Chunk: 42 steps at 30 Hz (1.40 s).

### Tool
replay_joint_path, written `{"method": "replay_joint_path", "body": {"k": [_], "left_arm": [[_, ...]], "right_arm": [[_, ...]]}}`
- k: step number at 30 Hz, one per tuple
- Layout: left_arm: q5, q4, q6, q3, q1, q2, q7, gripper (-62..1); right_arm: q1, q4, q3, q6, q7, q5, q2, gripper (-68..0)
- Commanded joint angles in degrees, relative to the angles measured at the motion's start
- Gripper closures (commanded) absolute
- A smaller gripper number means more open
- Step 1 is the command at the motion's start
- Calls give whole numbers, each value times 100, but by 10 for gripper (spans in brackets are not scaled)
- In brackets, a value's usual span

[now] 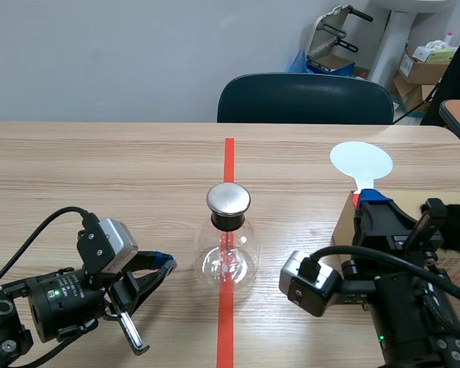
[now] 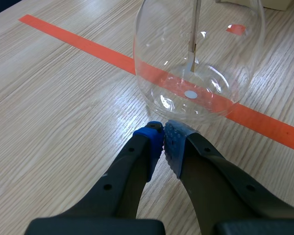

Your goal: Do the electroscope experiment

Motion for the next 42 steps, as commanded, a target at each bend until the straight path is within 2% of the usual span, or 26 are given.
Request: {"method": "replay_joint_path", "body": {"k": [1, 12, 16, 20, 33, 38, 42], "left_arm": [[-31, 72, -9, -26, -15, 31, -83, -56], [-31, 72, -9, -26, -15, 31, -83, -56], [-31, 72, -9, -26, -15, 31, -83, -56], [-31, 72, -9, -26, -15, 31, -83, -56], [-31, 72, -9, -26, -15, 31, -83, -56], [-31, 72, -9, -26, -15, 31, -83, -56], [-31, 72, -9, -26, -15, 31, -83, -56]], "right_arm": [[35, 118, 11, -79, -22, -4, 79, -6], [35, 118, 11, -79, -17, -4, 79, -6], [35, 118, 11, -79, 179, -4, 79, -6], [35, 118, 11, -79, 704, -4, 79, -6], [35, 118, 11, -79, 2863, -4, 79, -6], [35, 118, 11, -79, 3421, -4, 79, -6], [35, 118, 11, -79, 3670, -4, 79, -6]]}}
